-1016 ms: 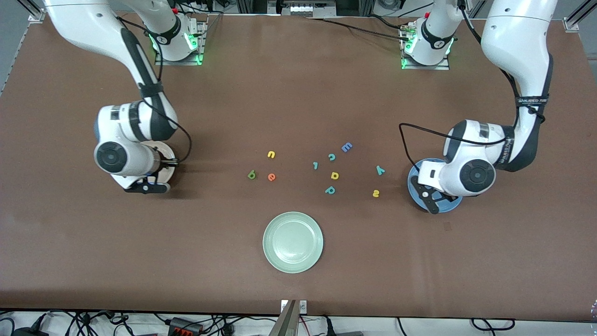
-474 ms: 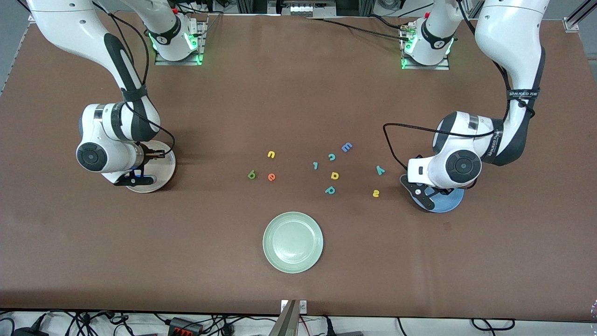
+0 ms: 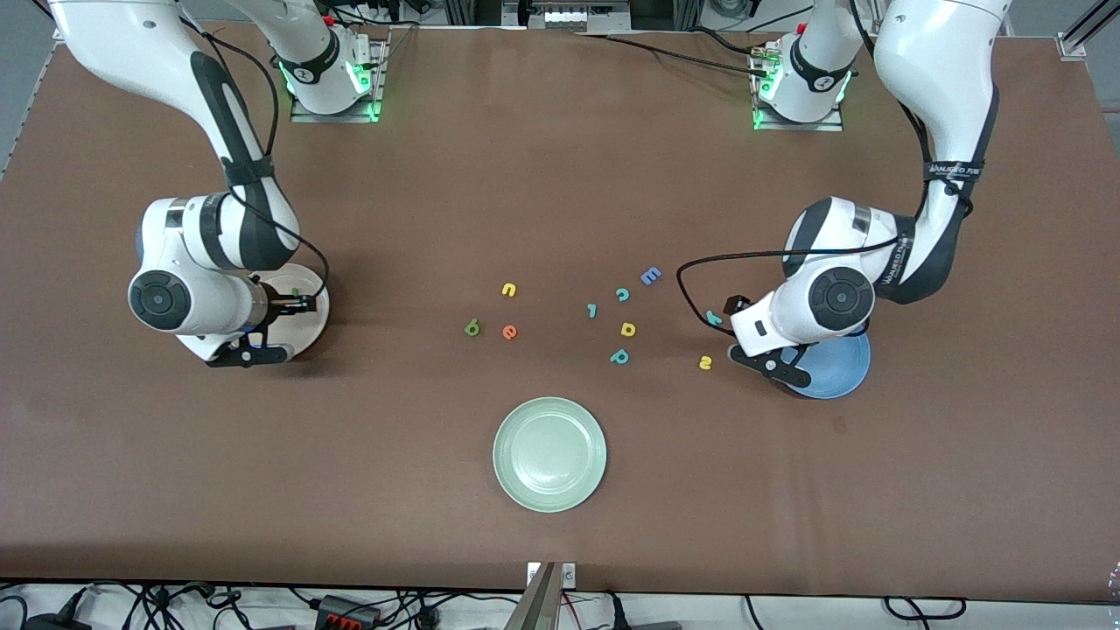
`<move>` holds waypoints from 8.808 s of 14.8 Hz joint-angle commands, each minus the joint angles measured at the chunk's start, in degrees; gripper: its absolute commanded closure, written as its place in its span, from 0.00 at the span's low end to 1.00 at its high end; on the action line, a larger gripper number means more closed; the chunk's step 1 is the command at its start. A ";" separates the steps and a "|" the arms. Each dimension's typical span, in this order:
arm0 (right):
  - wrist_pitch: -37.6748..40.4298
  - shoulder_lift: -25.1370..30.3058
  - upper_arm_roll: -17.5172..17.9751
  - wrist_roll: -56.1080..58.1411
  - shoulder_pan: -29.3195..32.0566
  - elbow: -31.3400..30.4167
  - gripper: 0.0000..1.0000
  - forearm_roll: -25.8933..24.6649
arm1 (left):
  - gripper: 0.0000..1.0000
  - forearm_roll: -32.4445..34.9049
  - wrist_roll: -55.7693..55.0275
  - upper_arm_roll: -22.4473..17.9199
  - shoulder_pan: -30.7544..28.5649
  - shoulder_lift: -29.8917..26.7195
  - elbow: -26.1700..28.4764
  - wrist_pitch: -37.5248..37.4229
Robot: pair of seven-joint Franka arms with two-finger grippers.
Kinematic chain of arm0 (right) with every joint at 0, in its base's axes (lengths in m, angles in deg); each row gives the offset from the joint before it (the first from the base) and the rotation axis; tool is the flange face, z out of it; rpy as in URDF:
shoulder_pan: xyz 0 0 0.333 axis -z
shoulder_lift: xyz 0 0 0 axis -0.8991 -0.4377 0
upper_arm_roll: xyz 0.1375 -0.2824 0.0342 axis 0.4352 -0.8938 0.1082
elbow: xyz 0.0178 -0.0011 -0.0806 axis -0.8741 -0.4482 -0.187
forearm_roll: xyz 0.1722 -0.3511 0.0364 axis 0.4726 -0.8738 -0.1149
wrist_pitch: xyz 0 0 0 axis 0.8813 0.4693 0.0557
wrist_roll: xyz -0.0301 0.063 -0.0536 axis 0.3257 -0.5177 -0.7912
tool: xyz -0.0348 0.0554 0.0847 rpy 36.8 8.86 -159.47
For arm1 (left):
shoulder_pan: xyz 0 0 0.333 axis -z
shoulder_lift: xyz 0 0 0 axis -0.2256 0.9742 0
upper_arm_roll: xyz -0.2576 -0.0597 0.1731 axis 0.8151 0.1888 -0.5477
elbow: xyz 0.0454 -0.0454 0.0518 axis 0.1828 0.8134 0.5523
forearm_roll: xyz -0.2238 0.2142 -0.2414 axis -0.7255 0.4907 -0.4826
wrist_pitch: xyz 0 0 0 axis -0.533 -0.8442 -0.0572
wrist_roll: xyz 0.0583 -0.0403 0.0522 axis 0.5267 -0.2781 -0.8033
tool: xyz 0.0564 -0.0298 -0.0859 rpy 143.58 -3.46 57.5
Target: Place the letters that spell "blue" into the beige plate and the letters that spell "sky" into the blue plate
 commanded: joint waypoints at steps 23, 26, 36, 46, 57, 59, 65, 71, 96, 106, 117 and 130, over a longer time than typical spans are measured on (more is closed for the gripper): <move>-11.89 -17.98 0.33 -22.99 -23.33 16.33 0.32 4.05 | 0.55 0.17 -1.86 0.65 3.59 12.25 -1.27 21.94; -11.89 -18.51 0.33 -23.17 -23.41 16.16 0.34 4.05 | 0.63 0.52 -1.95 0.65 3.59 12.25 -1.18 22.03; -11.62 -19.13 0.33 -23.08 -23.68 16.16 0.64 4.32 | 0.93 0.52 3.83 0.65 -4.83 1.72 -1.80 2.29; -8.31 -13.78 -0.29 -22.20 -18.42 14.06 0.89 3.71 | 0.51 0.61 8.69 0.65 -12.76 0.12 5.94 -0.82; -4.33 1.44 -4.94 8.98 -2.25 -6.59 0.89 3.44 | 0.00 0.17 -12.72 7.49 -9.96 0.99 5.85 1.62; -4.77 2.23 -5.21 12.76 0.04 -8.71 0.89 3.44 | 0.00 0.08 -19.57 7.77 -7.33 1.62 8.12 7.76; -10.02 -0.22 -5.74 22.69 4.97 -9.77 0.89 2.91 | 0.00 0.17 -31.30 7.77 -5.90 0.83 17.69 24.10; -9.79 0.55 -5.39 22.62 5.24 -8.55 0.00 3.17 | 0.18 0.52 -30.51 7.77 -5.64 1.00 21.49 32.31; -15.13 -19.39 -4.94 -11.40 -30.97 19.41 0.12 9.15 | 0.84 8.33 -7.58 7.06 -13.37 -1.03 5.94 3.75; -17.16 -21.06 -4.86 -11.83 -32.91 19.50 0.34 5.37 | 0.00 9.22 -7.66 7.15 -13.73 -0.75 2.70 1.32; -19.89 -22.38 -4.86 -11.57 -32.82 19.59 0.72 5.72 | 0.00 6.51 -6.69 7.85 -13.64 -9.70 -25.97 -31.40; -1.01 -12.54 -7.22 -5.26 -19.21 16.96 0.92 8.01 | 0.00 -2.55 0.67 5.05 -19.09 -19.46 -16.76 -28.79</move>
